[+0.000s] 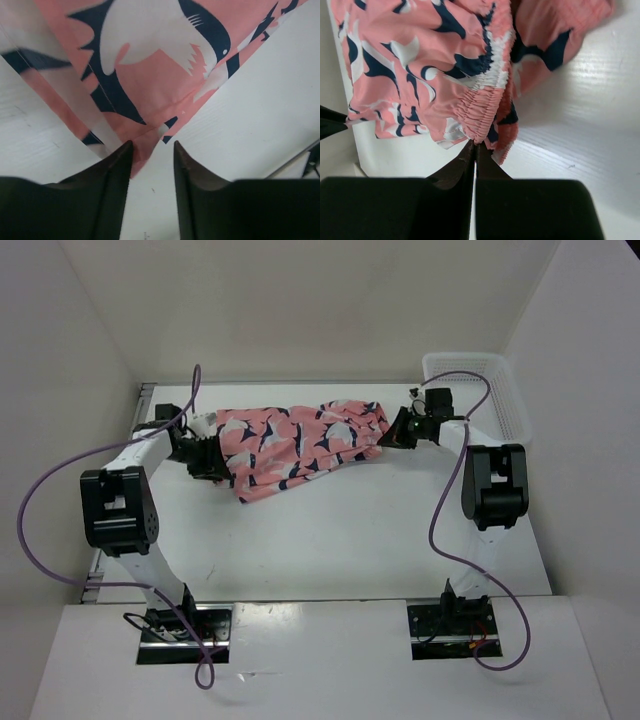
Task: Fold and stack the shorts
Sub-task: Fold the shorts
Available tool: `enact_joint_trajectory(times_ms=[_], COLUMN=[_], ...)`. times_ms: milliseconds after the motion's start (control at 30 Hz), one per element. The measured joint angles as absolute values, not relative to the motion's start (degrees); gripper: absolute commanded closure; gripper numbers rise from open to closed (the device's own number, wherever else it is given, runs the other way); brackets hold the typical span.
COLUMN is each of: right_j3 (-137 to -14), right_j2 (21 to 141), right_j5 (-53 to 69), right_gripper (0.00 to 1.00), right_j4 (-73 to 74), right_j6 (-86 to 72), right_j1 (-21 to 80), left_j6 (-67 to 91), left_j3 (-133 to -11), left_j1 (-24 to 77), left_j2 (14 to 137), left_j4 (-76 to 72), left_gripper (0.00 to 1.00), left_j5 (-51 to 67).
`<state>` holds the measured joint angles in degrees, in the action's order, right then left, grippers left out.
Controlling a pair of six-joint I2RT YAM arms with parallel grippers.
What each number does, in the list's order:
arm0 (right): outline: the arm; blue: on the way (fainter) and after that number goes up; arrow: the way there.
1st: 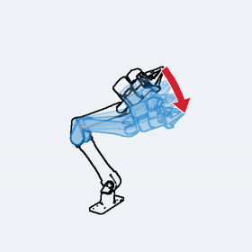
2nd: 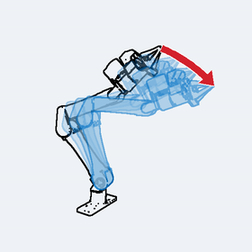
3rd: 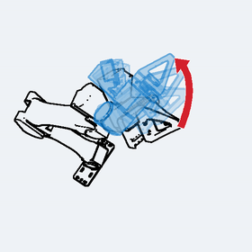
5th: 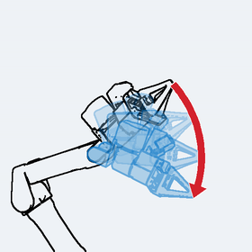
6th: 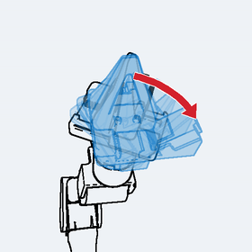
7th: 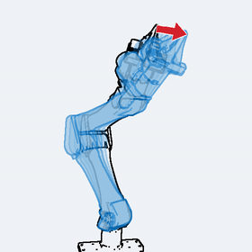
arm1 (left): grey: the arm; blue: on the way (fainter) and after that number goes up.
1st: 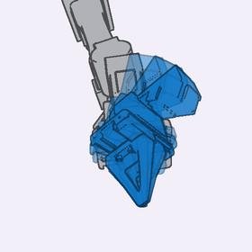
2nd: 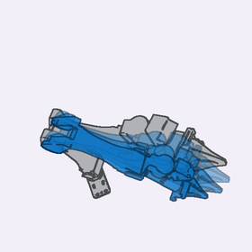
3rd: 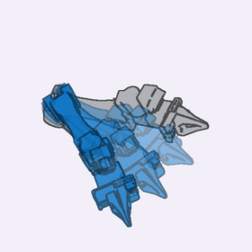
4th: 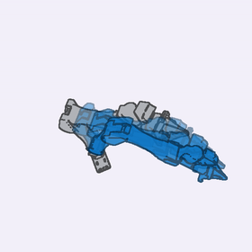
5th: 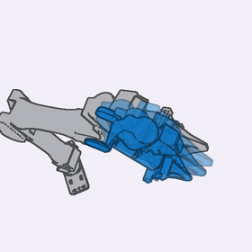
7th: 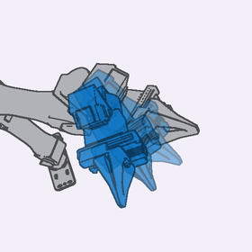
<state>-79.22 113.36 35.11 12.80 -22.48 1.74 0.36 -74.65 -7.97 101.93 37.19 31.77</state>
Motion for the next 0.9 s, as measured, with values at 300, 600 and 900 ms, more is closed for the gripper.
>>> enact_joint_trajectory(times_ms=[300, 600, 900], right_j3=[-76.4, -76.3, -76.3], right_j2=[113.4, 113.3, 113.3], right_j5=[35.1, 34.8, 34.2], right_gripper=[1.00, 1.00, 1.00], right_j4=[13.2, 13.3, 13.8], right_j6=[-21.4, -21.3, -20.9], right_j1=[2.2, 2.2, 2.2], left_j6=[0.3, 0.4, 0.3], left_j3=[-72.9, -78.3, -71.7], left_j1=[-8.0, -8.0, -7.1], left_j2=[107.4, 114.9, 106.1], left_j4=[35.5, 35.2, 46.3], left_gripper=[0.42, 0.57, 0.54], left_j5=[34.9, 34.9, 38.2])
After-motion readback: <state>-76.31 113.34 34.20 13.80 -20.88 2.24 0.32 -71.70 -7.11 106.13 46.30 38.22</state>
